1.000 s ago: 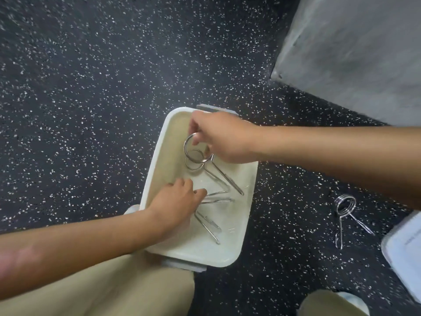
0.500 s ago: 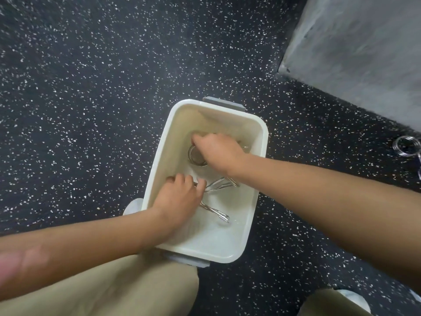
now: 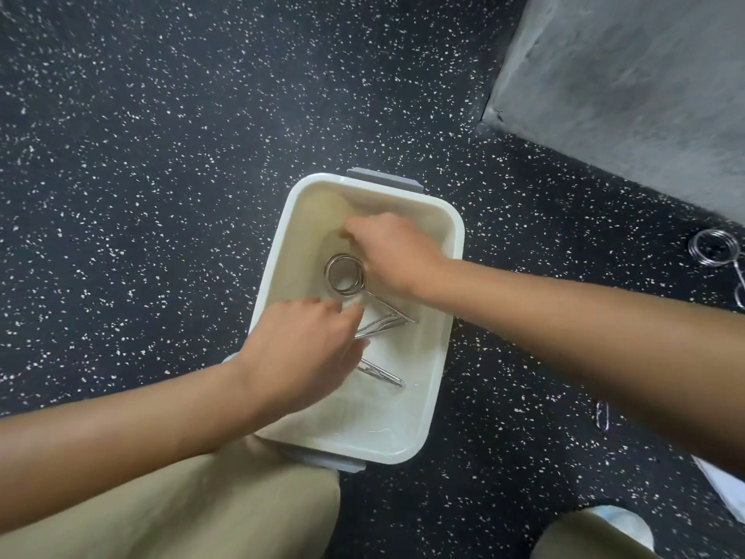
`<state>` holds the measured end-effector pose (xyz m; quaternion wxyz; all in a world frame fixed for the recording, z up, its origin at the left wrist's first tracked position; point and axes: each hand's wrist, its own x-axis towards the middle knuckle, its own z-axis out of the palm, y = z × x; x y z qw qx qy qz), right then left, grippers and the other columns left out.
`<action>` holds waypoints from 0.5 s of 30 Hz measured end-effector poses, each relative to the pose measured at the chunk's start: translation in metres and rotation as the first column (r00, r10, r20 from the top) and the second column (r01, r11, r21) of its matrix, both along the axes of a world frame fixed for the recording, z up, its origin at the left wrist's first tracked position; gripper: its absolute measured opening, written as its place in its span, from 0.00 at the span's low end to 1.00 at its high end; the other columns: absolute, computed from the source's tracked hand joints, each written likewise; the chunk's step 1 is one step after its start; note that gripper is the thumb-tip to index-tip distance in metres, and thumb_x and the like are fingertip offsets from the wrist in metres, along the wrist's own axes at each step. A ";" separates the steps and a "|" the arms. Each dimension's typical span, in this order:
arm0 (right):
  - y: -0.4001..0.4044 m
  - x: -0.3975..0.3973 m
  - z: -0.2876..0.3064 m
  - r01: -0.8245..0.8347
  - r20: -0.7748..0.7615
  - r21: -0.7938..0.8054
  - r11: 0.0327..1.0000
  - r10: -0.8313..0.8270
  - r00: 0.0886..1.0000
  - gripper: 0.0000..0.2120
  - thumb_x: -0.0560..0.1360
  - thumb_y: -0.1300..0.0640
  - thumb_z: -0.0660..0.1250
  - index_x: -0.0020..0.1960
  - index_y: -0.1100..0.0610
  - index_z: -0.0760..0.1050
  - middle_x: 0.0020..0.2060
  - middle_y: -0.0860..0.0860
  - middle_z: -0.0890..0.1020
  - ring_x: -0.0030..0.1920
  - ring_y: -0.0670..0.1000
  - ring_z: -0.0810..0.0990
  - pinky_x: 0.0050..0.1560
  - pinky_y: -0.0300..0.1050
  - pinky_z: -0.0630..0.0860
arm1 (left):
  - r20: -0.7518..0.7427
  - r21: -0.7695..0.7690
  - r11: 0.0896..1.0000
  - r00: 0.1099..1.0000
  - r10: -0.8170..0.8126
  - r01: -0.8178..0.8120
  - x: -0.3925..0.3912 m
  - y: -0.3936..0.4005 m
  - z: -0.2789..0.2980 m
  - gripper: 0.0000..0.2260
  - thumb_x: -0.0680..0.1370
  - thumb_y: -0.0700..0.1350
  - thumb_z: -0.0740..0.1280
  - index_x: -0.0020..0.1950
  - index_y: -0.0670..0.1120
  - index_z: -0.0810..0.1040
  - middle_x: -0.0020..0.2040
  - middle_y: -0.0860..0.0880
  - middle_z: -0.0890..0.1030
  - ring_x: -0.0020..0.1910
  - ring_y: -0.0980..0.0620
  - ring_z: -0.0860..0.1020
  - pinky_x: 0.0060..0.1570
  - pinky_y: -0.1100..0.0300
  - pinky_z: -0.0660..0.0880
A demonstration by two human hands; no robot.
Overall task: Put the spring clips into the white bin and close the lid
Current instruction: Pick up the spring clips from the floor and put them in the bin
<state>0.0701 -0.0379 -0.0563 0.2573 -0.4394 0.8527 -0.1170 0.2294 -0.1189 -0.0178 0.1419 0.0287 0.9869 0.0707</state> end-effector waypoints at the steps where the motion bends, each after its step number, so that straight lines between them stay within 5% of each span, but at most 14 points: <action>1: 0.006 -0.005 0.006 0.034 0.020 -0.053 0.998 -0.033 0.999 0.18 0.75 0.63 0.63 0.63 0.52 0.77 0.54 0.54 0.84 0.53 0.59 0.82 0.50 0.52 0.78 | -0.015 0.009 1.000 1.000 0.001 -0.001 -0.003 0.000 0.003 0.12 0.77 0.55 0.63 0.44 0.46 0.74 0.34 0.48 0.79 0.33 0.40 0.80 0.27 0.56 0.62; 6: 0.058 -0.026 0.059 0.163 0.098 -0.229 0.960 -0.144 0.985 0.08 0.80 0.58 0.64 0.56 0.52 0.81 0.49 0.48 0.86 0.48 0.49 0.83 0.50 0.50 0.79 | -0.073 0.070 0.996 0.996 0.056 -0.051 -0.026 0.005 0.022 0.16 0.81 0.58 0.55 0.51 0.48 0.74 0.42 0.50 0.81 0.42 0.42 0.81 0.31 0.54 0.64; 10: 0.110 -0.047 0.088 0.232 0.111 -0.184 0.955 -0.214 0.970 0.07 0.80 0.58 0.65 0.55 0.51 0.81 0.46 0.44 0.85 0.42 0.42 0.81 0.47 0.43 0.79 | -0.084 0.155 0.987 0.994 0.063 -0.049 -0.049 0.017 0.036 0.17 0.80 0.60 0.54 0.48 0.49 0.74 0.40 0.51 0.82 0.39 0.43 0.81 0.34 0.53 0.75; 15: 0.181 -0.082 0.098 0.354 0.107 -0.068 0.933 -0.346 0.932 0.08 0.80 0.59 0.66 0.56 0.50 0.81 0.47 0.41 0.84 0.44 0.37 0.81 0.44 0.33 0.76 | -0.100 0.172 0.985 0.995 -0.008 0.026 -0.075 0.053 0.045 0.17 0.79 0.61 0.52 0.49 0.51 0.73 0.39 0.53 0.81 0.35 0.46 0.80 0.33 0.52 0.76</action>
